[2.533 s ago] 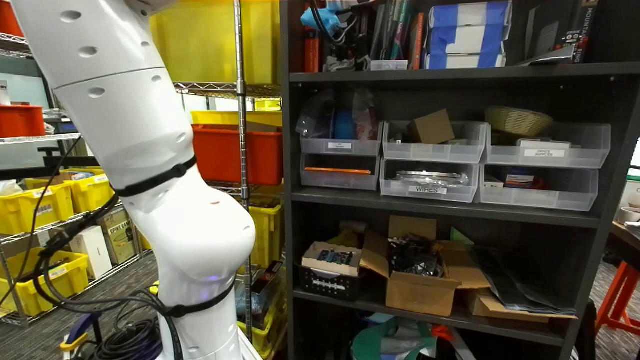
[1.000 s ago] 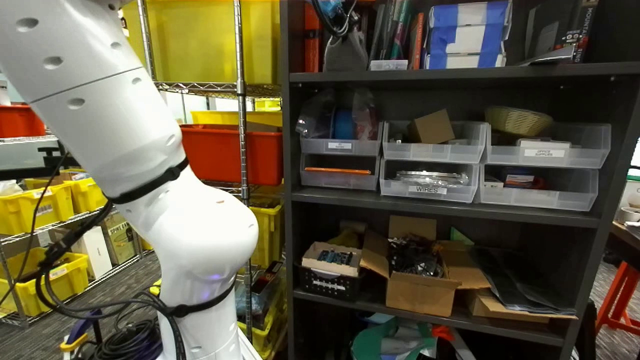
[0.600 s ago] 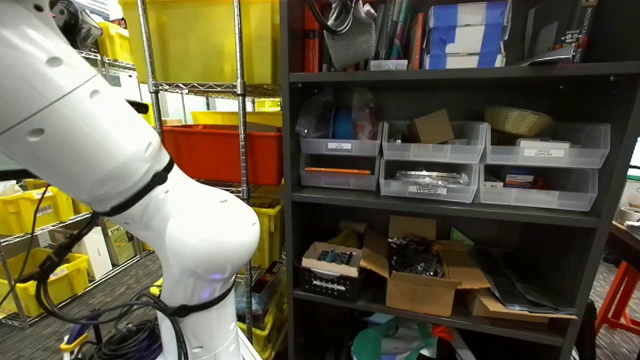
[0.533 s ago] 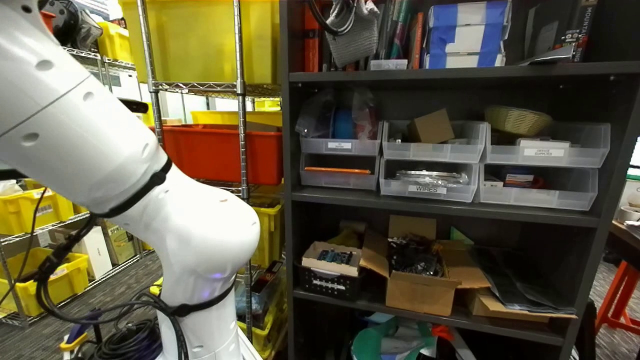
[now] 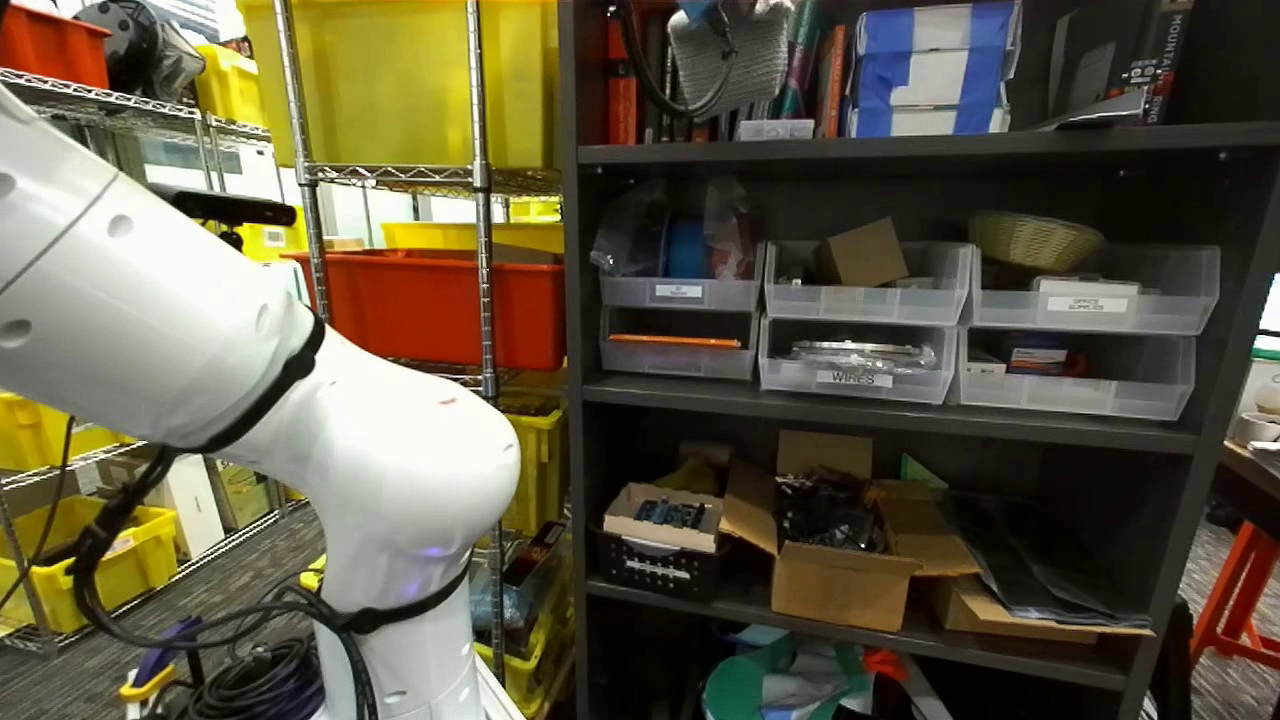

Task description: Put the grey towel in the middle top transparent tray

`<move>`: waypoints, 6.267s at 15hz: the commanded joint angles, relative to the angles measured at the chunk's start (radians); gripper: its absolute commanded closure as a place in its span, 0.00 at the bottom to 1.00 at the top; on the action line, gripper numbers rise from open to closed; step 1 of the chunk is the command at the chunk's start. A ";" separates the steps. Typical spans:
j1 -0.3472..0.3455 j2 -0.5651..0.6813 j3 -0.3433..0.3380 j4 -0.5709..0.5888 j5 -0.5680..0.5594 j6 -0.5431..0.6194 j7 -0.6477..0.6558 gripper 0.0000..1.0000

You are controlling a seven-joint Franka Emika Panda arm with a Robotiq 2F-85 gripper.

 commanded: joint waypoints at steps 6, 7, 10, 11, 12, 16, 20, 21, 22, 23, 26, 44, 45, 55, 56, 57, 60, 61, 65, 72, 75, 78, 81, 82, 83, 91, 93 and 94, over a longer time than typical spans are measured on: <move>-0.108 0.040 -0.109 -0.051 0.234 -0.180 -0.062 0.98; -0.128 0.053 -0.116 -0.050 0.246 -0.210 -0.057 0.98; -0.186 0.108 -0.110 -0.044 0.260 -0.287 -0.037 0.98; -0.204 0.129 -0.100 -0.039 0.261 -0.302 -0.031 0.98; -0.215 0.148 -0.095 -0.031 0.267 -0.319 -0.028 0.98; -0.254 0.217 -0.077 -0.002 0.285 -0.370 0.010 0.98; -0.287 0.264 -0.111 0.014 0.354 -0.466 0.042 0.98; -0.300 0.275 -0.117 0.014 0.372 -0.490 0.048 0.98; -0.316 0.284 -0.120 0.010 0.382 -0.514 0.054 0.98; -0.331 0.296 -0.121 0.009 0.391 -0.533 0.060 0.98; -0.372 0.331 -0.126 0.006 0.399 -0.589 0.084 0.98; -0.442 0.618 -0.143 0.136 0.387 -0.842 0.275 0.98; -0.441 0.634 -0.139 0.152 0.383 -0.862 0.280 0.98; -0.442 0.744 -0.105 0.309 0.387 -0.978 0.343 0.98; -0.445 0.766 -0.109 0.320 0.389 -0.986 0.338 0.98; -0.449 0.786 -0.112 0.330 0.391 -0.996 0.333 0.98; -0.462 0.845 -0.117 0.361 0.382 -1.012 0.325 0.98; -0.467 0.863 -0.118 0.369 0.380 -1.013 0.324 0.98; -0.491 0.934 -0.120 0.402 0.390 -1.036 0.305 0.98; -0.496 1.033 -0.086 0.439 0.525 -1.089 0.252 0.98; -0.495 1.061 -0.066 0.459 0.592 -1.105 0.253 0.98; -0.490 1.072 -0.051 0.470 0.618 -1.108 0.252 0.98; -0.478 1.071 -0.038 0.483 0.612 -1.086 0.258 0.98; -0.473 1.074 -0.033 0.489 0.613 -1.078 0.263 0.98; -0.470 1.079 -0.029 0.497 0.613 -1.073 0.266 0.98; -0.470 1.135 -0.010 0.522 0.638 -1.034 0.293 0.98; -0.471 1.140 -0.011 0.519 0.640 -1.017 0.293 0.98; -0.470 1.142 -0.012 0.519 0.637 -1.005 0.293 0.98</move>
